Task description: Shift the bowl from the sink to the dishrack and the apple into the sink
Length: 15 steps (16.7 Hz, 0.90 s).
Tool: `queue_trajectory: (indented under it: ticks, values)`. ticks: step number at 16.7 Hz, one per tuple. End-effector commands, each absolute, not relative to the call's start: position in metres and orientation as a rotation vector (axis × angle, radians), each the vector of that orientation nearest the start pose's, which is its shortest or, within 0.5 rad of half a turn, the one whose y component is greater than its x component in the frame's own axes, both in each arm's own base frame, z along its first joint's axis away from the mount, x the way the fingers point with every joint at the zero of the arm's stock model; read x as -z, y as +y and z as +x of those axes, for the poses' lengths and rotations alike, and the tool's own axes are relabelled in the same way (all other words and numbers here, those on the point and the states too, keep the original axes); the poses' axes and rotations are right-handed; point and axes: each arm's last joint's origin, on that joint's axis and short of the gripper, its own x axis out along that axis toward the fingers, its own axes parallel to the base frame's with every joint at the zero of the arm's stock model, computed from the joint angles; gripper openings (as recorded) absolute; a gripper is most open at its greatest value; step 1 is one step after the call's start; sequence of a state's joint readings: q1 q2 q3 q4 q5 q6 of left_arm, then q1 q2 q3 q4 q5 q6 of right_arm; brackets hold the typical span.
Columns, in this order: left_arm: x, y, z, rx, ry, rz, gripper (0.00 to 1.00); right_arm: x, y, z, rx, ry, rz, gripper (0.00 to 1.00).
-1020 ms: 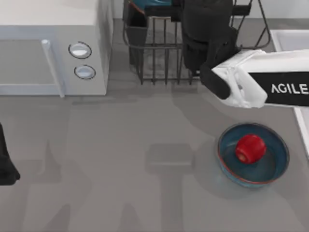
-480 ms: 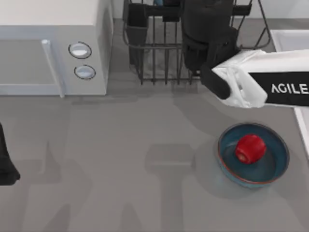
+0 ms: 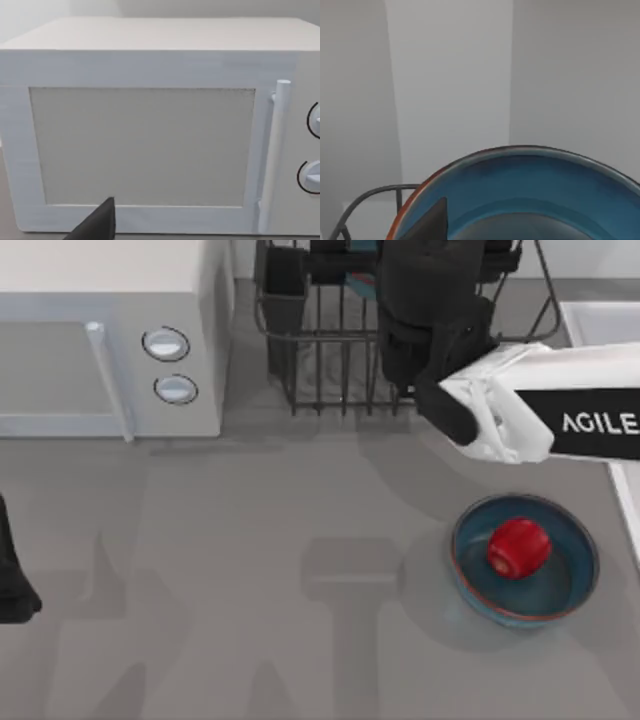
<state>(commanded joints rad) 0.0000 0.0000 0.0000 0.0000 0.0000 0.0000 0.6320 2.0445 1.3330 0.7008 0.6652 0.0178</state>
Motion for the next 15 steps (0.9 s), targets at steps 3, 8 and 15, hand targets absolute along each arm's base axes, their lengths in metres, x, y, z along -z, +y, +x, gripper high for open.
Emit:
queue_trajectory:
  ticks: [3, 8, 15]
  values:
    - [-0.160, -0.001, 0.106, 0.000, 0.000, 0.000, 1.00, -0.219, 0.262, 0.382, 0.010, 0.000, 0.000, 1.00]
    - [-0.160, -0.001, 0.106, 0.000, 0.000, 0.000, 1.00, -0.216, 0.260, 0.370, -0.054, 0.051, -0.034, 1.00]
    - [-0.160, -0.001, 0.106, 0.000, 0.000, 0.000, 1.00, -0.205, 0.162, 0.317, -0.083, 0.292, -0.192, 1.00]
